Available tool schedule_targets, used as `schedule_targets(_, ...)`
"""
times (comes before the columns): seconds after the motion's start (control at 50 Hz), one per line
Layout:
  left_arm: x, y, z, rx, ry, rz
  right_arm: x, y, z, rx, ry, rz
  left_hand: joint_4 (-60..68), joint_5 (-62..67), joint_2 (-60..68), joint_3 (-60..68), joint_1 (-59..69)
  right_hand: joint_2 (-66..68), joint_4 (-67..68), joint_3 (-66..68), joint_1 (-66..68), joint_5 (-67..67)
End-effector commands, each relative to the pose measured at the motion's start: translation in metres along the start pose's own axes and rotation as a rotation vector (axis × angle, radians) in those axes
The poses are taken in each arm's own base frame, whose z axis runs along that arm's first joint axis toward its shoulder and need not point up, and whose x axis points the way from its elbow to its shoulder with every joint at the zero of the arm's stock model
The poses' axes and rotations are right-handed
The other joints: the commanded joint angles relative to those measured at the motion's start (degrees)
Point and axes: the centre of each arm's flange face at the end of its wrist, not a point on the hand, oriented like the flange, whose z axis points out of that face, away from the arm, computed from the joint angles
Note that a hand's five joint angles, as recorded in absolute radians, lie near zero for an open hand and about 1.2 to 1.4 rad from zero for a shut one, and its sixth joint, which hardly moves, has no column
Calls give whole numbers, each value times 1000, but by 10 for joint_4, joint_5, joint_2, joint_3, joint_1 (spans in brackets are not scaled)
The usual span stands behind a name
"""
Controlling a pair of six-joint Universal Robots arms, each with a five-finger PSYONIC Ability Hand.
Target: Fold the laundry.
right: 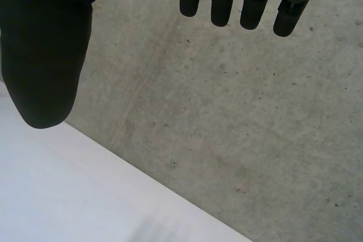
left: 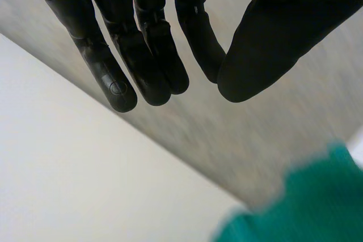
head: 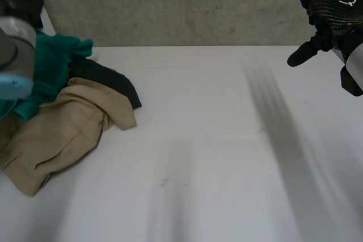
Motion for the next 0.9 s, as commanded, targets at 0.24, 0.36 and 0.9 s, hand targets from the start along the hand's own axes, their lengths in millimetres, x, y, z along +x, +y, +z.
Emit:
schedule_targets(0.24, -20, 0, -27, -113, -30, -195, 1, -3, -2, 11, 3, -1, -586, -560, -584, -581, -570, -20, -16, -17, -28, -26)
schedule_targets(0.36, -5, 75, -18, -254, -7, -146, 0, -2, -3, 5, 0, 0, -511, -485, -509, -506, -495, -20, -16, -17, -28, -26)
schedule_targets(0.9, -47, -33, -4, 67, -8, -286, 2, -2, -1, 10, 6, -3, 114, 140, 116, 119, 130, -20, -16, -17, -28, -26)
